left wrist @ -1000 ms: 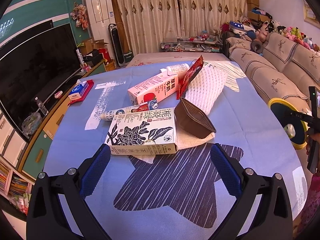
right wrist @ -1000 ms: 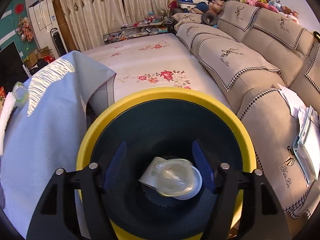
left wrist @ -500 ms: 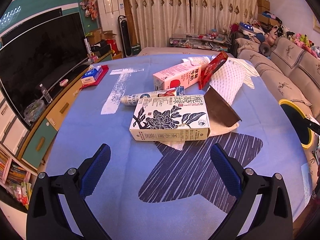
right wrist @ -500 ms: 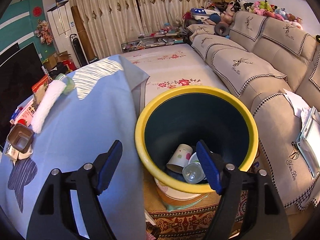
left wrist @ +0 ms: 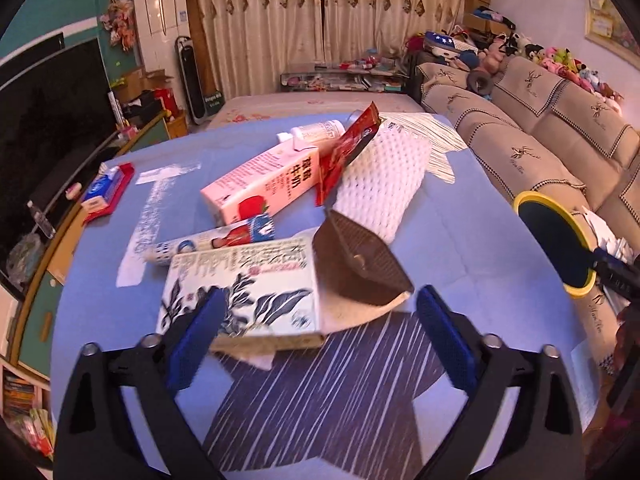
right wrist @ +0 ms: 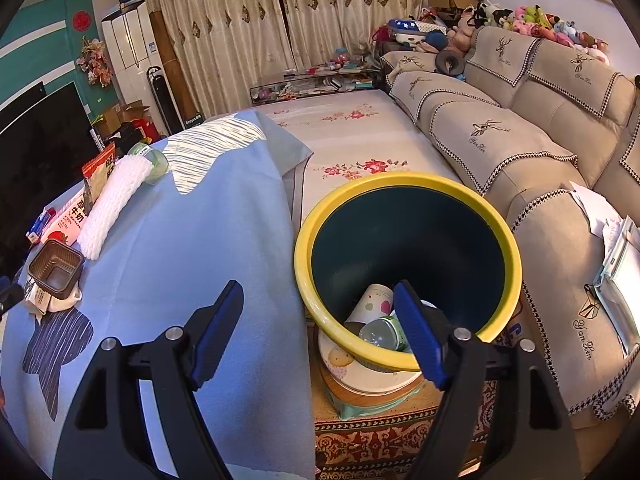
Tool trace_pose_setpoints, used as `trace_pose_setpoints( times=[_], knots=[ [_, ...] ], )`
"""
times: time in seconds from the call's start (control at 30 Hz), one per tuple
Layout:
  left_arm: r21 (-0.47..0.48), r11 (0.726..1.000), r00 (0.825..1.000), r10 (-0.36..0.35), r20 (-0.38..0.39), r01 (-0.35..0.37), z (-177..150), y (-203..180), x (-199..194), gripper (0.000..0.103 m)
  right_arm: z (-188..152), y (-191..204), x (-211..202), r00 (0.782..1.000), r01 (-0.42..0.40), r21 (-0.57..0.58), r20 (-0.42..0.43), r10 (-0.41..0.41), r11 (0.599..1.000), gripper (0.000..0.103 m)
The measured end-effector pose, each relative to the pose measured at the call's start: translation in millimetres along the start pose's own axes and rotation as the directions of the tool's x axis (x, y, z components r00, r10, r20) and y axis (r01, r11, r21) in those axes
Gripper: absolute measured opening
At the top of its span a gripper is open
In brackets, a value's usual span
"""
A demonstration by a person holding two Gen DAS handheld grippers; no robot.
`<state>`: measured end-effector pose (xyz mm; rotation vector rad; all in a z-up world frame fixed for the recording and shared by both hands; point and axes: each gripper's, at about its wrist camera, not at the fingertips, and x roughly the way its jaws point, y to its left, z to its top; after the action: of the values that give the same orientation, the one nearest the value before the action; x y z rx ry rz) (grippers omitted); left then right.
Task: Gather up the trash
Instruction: 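Grasp the brown plastic tray with the left gripper, then carry the brown tray over the bin and open the left gripper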
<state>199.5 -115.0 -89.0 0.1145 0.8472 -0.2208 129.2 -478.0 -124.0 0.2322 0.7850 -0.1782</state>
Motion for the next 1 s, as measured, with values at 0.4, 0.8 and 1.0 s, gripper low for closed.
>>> trace_pose_setpoints(
  times=[0.4, 0.8, 1.0],
  knots=[
    [0.038, 0.998, 0.989, 0.056, -0.138, -0.051, 40, -17, 46, 0.035, -3, -13, 10, 1.0, -0.016, 0.036, -0.021, 0.017, 0.999, 0.073],
    [0.095, 0.992, 0.987, 0.09, -0.133, -0.078, 38, -24, 54, 0.005, -3, -18, 9, 0.999, -0.028, 0.052, -0.016, 0.029, 0.998, 0.073],
    [0.108, 0.993, 0.991, 0.065, -0.116, -0.052, 37, -31, 49, 0.005, -4, -21, 8, 0.999, -0.03, 0.059, -0.02, 0.031, 0.998, 0.073]
  ],
)
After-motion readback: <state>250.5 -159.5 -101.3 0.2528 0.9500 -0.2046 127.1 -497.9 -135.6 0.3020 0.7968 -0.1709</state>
